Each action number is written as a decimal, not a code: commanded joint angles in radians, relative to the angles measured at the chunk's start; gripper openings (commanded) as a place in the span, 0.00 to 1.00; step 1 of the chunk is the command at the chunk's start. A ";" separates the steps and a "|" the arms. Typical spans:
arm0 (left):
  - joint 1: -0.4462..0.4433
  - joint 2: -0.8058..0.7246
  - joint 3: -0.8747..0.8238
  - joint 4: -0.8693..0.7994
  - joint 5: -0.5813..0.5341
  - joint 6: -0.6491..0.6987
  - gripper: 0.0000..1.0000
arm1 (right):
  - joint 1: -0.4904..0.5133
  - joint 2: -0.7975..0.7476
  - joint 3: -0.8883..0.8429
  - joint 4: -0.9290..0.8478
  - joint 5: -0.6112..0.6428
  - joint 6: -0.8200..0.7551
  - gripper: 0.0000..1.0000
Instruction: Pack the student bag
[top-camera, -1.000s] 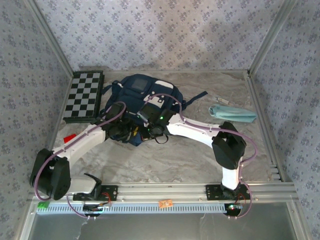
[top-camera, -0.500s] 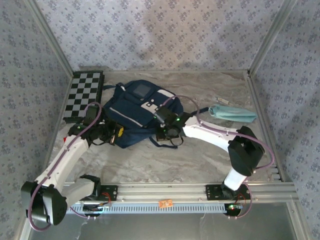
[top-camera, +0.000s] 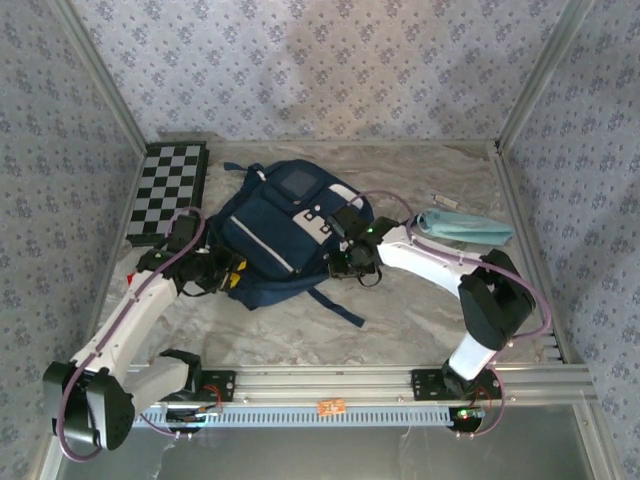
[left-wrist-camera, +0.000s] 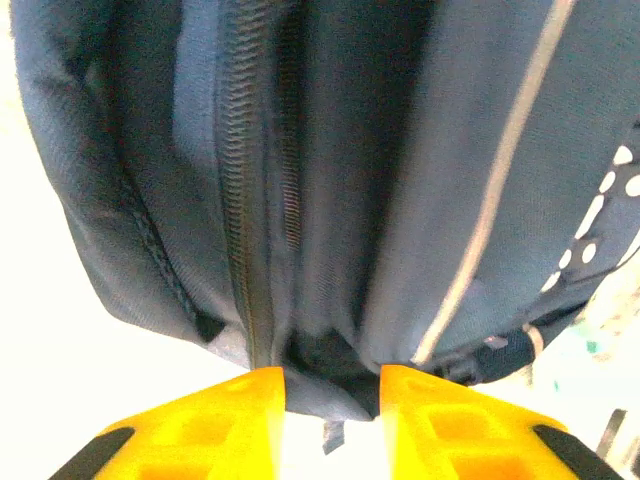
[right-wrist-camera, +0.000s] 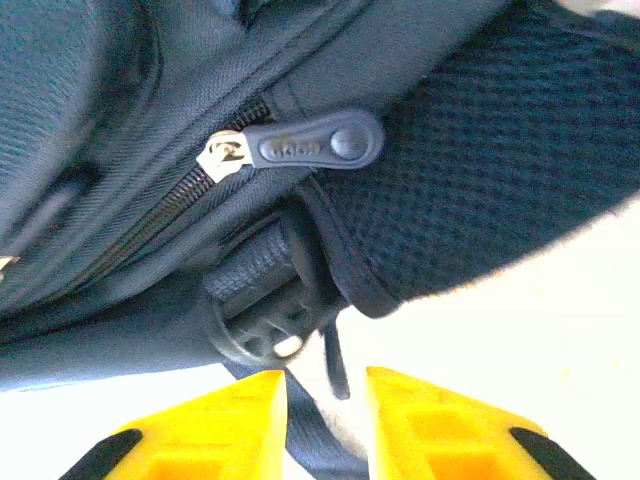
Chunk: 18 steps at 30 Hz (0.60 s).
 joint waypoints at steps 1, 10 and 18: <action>-0.068 -0.045 0.098 -0.083 -0.130 0.069 0.37 | 0.007 -0.095 0.090 -0.098 -0.014 0.043 0.38; -0.235 0.162 0.183 0.036 -0.154 0.096 0.43 | -0.062 0.178 0.328 -0.056 -0.130 -0.093 0.43; -0.259 0.208 0.047 0.128 -0.159 0.092 0.29 | -0.095 0.370 0.458 -0.021 -0.202 -0.201 0.44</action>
